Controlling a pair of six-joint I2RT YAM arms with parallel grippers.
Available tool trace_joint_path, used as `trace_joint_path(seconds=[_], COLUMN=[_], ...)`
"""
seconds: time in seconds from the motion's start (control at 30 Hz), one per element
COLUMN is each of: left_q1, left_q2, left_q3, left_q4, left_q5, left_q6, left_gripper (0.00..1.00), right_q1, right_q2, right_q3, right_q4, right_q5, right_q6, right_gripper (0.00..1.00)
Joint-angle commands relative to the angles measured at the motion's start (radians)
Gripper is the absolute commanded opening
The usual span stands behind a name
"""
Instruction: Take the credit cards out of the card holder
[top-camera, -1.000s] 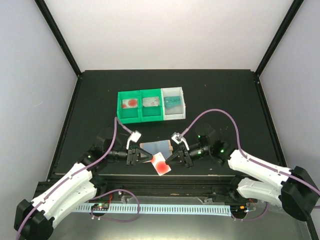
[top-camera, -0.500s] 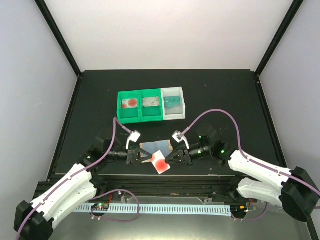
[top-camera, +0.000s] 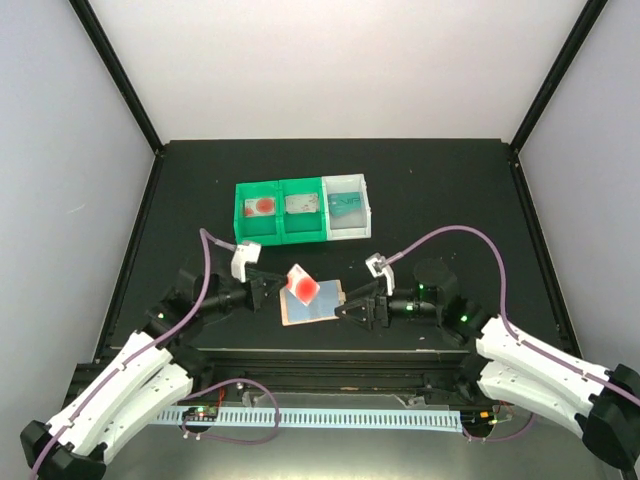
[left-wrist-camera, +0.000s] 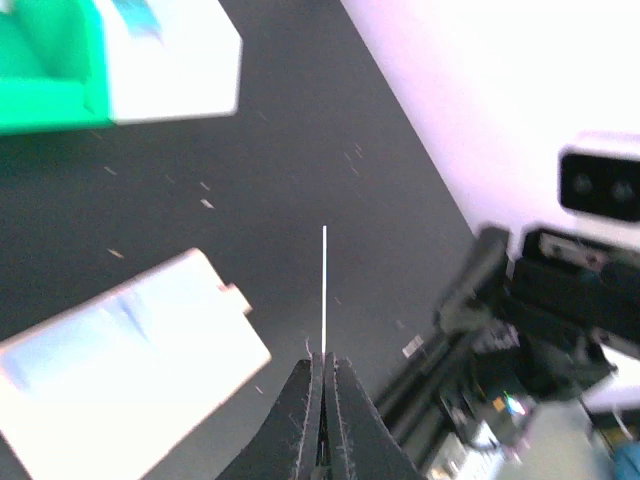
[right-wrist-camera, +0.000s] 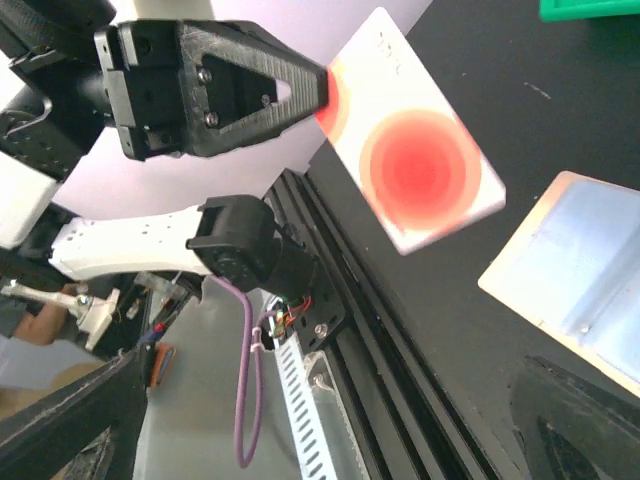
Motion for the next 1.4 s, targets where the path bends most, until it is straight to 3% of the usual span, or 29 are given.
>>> trace_joint_path(seconds=[0.0,0.17,0.3,0.43,0.57,0.8,1.37], left_q1=[0.007,0.013,0.031,0.099,0.211,0.294,0.309], left_q2=[-0.019,0.013,0.094,0.233,0.394,0.6,1.019], left_q3=[0.082,0.099,0.124,0.204,0.288,0.366,0.489], left_q4=[-0.104,-0.07,0.009,0.094,0.165,0.307,0.437], left_q5=[-0.341,-0.597,-0.712,-0.714,-0.634,-0.671,-0.706], left_q6=[0.011,0.005,0.053,0.136,0.141,0.138,0.023], left_gripper=[0.01,0.02,0.02,0.02,0.02,0.01,0.02], right_q1=[-0.001,0.0,-0.001,-0.001,-0.001,-0.001,-0.001], right_q2=[-0.083,-0.167,-0.205,-0.207,-0.207,-0.215,-0.161], right_q3=[-0.043,-0.055,-0.035,-0.01,0.023,0.11,0.122], right_q4=[0.028,-0.077,-0.157,-0.19,-0.241,-0.328,-0.321], right_q5=[0.119,0.243,0.329,0.352,0.412,0.469,0.43], right_q6=[0.041,0.022,-0.01,-0.024,-0.043,-0.082,-0.098], right_gripper=[1.0,1.0,1.0,1.0,1.0,1.0,1.0])
